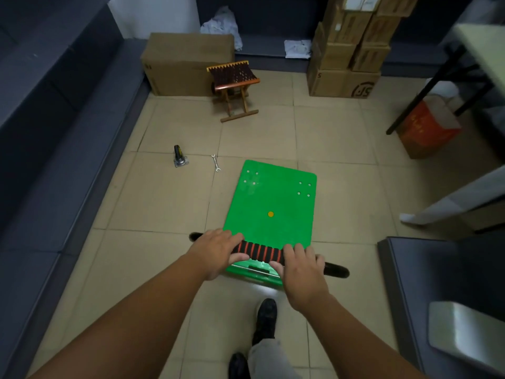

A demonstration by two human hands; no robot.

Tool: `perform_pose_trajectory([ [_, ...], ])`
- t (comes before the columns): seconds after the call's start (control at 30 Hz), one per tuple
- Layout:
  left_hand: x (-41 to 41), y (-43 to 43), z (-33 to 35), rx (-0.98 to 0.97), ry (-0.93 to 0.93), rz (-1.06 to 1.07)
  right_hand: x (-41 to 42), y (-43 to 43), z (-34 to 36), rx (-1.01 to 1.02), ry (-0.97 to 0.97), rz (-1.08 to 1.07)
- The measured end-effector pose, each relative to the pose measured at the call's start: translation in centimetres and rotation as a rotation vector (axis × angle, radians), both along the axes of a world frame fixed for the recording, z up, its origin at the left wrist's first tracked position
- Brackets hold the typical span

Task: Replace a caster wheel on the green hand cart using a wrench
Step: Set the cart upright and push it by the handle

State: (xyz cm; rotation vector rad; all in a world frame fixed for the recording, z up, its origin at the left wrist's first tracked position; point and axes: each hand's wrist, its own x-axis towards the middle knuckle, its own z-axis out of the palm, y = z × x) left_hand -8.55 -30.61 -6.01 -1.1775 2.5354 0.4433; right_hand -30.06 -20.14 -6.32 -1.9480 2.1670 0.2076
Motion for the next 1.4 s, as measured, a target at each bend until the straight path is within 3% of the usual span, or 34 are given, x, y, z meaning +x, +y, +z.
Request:
perform_pose_trajectory([
  [0.27, 2.9, 12.8, 1.3, 0.021, 0.009, 0.064, 2.7, 11.3, -0.1, -0.031, -0.001, 0.034],
  [0.43, 4.4, 22.3, -0.2, 0.011, 0.02, 0.192, 2.4, 18.0, -0.6, -0.102, -0.023, 0.166],
  [0.7, 5.1, 35.9, -0.7, -0.001, 0.037, 0.24, 2.3, 29.2, 1.0, 0.002, -0.019, 0.278],
  [0.83, 6.6, 40.9, -0.4, 0.001, 0.038, 0.197, 4.2, 35.6, 0.3, -0.018, -0.026, 0.222],
  [0.97, 8.4, 45.4, 0.0, -0.015, 0.014, 0.137, 7.0, 42.2, -0.8, -0.164, 0.017, 0.119],
  [1.4, 13.3, 60.5, 1.2, -0.017, -0.015, 0.042, 13.0, 59.4, -0.8, -0.215, -0.057, 0.02],
])
